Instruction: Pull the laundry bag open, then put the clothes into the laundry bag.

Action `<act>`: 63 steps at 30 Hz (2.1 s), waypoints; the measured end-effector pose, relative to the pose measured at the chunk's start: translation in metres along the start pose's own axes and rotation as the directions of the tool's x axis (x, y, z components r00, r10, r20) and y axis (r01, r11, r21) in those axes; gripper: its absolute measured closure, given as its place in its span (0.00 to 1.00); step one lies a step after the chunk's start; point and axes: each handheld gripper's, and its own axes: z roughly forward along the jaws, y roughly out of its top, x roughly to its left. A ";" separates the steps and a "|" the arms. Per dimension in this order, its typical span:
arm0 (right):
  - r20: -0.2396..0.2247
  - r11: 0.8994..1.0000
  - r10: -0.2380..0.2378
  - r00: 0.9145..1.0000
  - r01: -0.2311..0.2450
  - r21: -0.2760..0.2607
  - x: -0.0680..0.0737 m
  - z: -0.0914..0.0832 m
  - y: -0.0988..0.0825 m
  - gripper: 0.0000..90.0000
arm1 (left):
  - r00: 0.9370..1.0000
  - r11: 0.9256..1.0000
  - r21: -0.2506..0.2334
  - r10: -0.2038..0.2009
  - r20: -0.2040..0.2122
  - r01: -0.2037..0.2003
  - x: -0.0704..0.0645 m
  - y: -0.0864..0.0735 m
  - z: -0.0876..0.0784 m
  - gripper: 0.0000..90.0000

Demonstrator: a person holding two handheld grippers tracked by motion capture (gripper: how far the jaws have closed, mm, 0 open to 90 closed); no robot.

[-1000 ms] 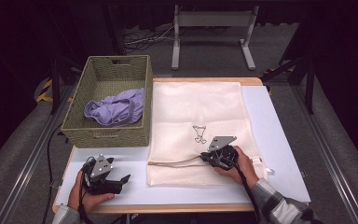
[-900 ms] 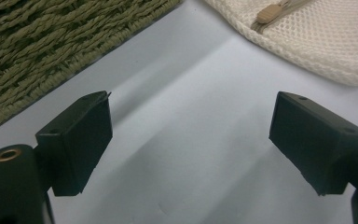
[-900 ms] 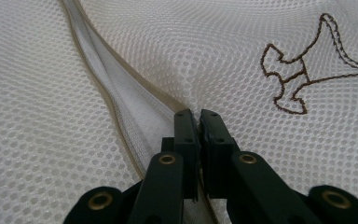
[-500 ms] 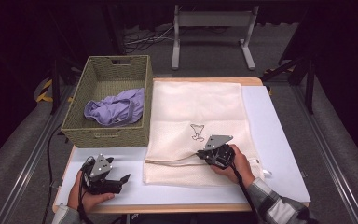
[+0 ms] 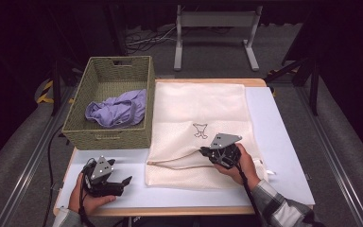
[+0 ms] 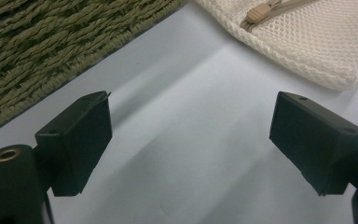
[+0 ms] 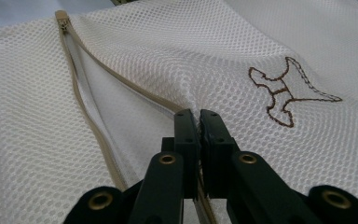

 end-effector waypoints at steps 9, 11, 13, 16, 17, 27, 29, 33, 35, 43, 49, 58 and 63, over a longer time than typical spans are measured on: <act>0.013 0.999 0.002 1.000 -0.001 -0.040 -0.001 -0.004 0.011 0.96 | 1.000 1.000 -0.012 -0.007 0.009 0.007 0.002 0.001 0.000 0.15; 0.020 0.999 -0.001 1.000 0.002 -0.051 -0.001 -0.005 0.014 0.96 | 1.000 1.000 -0.016 -0.013 0.011 0.013 0.003 0.000 0.000 0.15; 0.026 0.998 -0.001 1.000 0.002 -0.056 -0.001 -0.006 0.015 0.96 | 1.000 1.000 -0.016 -0.015 0.012 0.015 0.003 0.000 0.000 0.15; 0.039 0.998 -0.012 0.999 0.014 -0.062 -0.001 -0.006 0.016 0.96 | 1.000 1.000 -0.020 -0.014 0.017 0.014 0.003 0.001 0.001 0.15; 0.037 0.998 -0.005 0.999 0.008 -0.070 -0.001 -0.007 0.016 0.96 | 1.000 1.000 -0.015 -0.005 0.015 0.005 0.003 0.001 0.001 0.15; 0.034 0.996 -0.015 0.999 0.018 -0.090 -0.003 -0.010 0.016 0.96 | 1.000 1.000 -0.018 -0.001 0.014 0.002 0.002 0.003 0.000 0.15; 0.031 0.996 -0.015 0.999 0.017 -0.092 -0.004 -0.010 0.017 0.96 | 1.000 1.000 -0.020 -0.004 0.017 0.005 0.002 0.003 0.001 0.15; 0.027 0.995 -0.014 1.000 0.017 -0.099 -0.005 -0.010 0.017 0.97 | 1.000 1.000 -0.016 -0.003 0.022 0.003 0.004 0.003 0.002 0.15; 0.026 0.995 -0.013 1.000 0.016 -0.100 -0.005 -0.010 0.017 0.97 | 1.000 1.000 -0.013 -0.003 0.022 0.003 0.004 0.003 0.003 0.15; 0.031 0.992 -0.006 0.999 0.010 -0.124 -0.006 -0.014 0.019 0.97 | 1.000 1.000 -0.019 0.000 0.021 0.000 0.001 0.003 0.001 0.14; 0.034 0.991 -0.001 0.999 0.006 -0.135 -0.008 -0.015 0.020 0.97 | 1.000 0.999 -0.031 -0.009 0.016 0.009 0.004 0.005 -0.001 0.15; 0.048 0.990 -0.004 0.999 0.011 -0.139 -0.009 -0.017 0.025 0.97 | 1.000 0.999 -0.041 0.010 0.013 -0.010 0.004 0.010 -0.002 0.14; 0.056 0.989 -0.001 0.998 0.010 -0.146 -0.008 -0.019 0.027 0.97 | 1.000 0.999 -0.038 0.021 0.014 -0.021 0.002 0.011 -0.002 0.14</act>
